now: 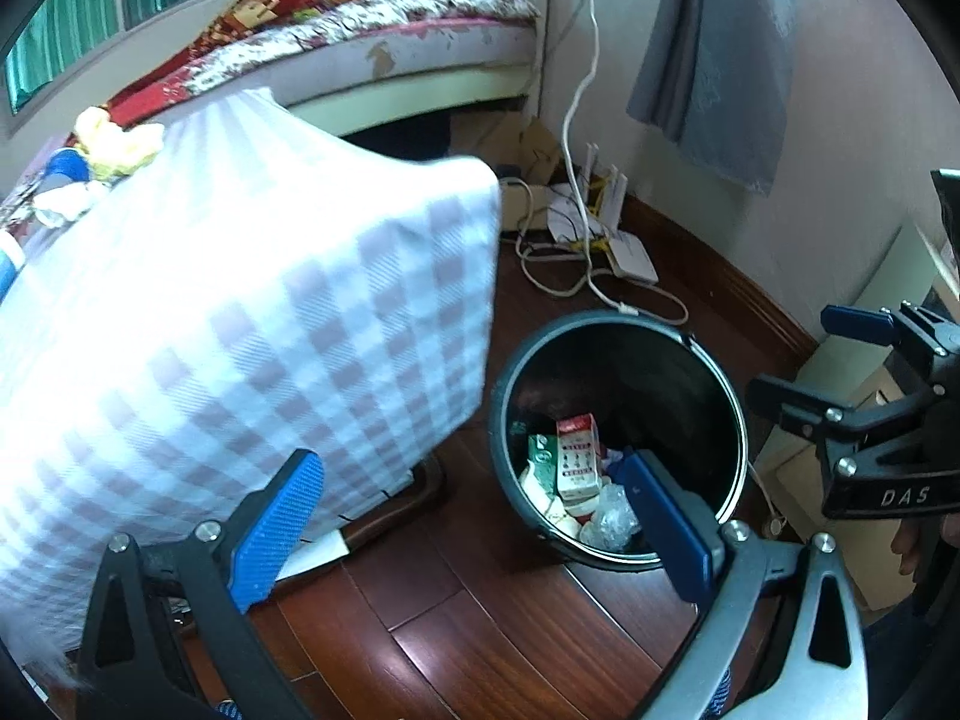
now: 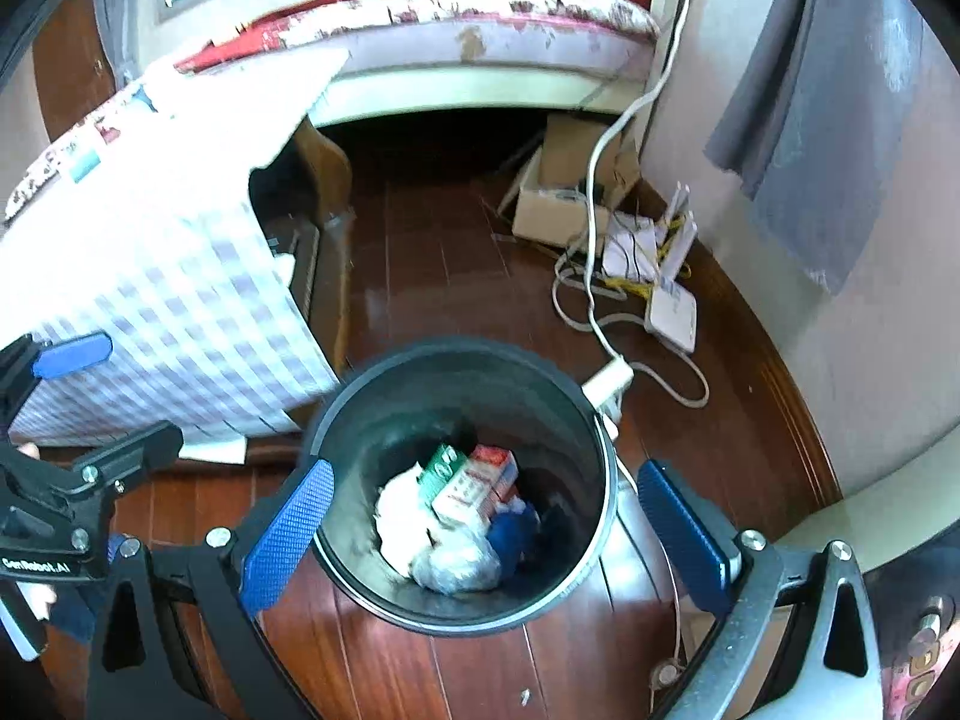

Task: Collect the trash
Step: 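Move both tools back over the table toward the remaining trash, then grasp the blue patterned paper cup with the left tool while the right tool grasps the yellow cloth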

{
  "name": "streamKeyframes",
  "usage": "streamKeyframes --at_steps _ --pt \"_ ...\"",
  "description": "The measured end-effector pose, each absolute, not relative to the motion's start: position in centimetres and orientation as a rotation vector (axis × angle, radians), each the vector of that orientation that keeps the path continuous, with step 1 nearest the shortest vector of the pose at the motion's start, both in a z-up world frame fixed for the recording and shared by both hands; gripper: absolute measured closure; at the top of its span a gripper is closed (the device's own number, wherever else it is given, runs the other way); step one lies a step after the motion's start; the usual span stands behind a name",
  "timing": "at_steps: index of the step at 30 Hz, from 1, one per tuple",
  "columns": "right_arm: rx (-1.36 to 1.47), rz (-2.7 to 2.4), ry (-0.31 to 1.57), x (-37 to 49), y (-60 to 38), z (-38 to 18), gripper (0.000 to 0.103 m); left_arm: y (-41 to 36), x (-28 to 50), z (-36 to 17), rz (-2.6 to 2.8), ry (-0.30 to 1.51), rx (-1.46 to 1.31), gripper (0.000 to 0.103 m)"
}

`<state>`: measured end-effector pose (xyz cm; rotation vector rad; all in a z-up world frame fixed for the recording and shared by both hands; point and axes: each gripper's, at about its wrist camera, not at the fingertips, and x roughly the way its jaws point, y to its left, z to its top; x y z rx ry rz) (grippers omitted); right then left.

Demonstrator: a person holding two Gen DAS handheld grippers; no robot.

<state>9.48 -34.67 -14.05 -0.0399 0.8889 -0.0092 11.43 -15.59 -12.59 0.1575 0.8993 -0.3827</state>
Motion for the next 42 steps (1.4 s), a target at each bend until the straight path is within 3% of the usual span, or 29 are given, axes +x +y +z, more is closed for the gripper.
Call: streamKeyframes --at_steps 15,29,37,42 --pt "0.012 0.088 0.656 11.0 -28.5 -7.4 0.001 -8.0 11.4 -7.1 -0.243 0.770 0.084 0.002" --pt "-0.116 0.177 0.522 17.0 -16.0 -0.7 0.001 5.1 15.4 -1.9 -0.002 0.688 0.059 0.002" --pt "-0.119 0.292 0.555 24.7 -7.9 -0.4 0.001 14.5 19.5 -2.6 0.120 0.697 0.017 0.003" --pt "-0.131 0.314 0.585 29.2 -4.3 -2.0 0.001 19.4 23.4 -4.7 0.155 0.739 -0.012 0.008"
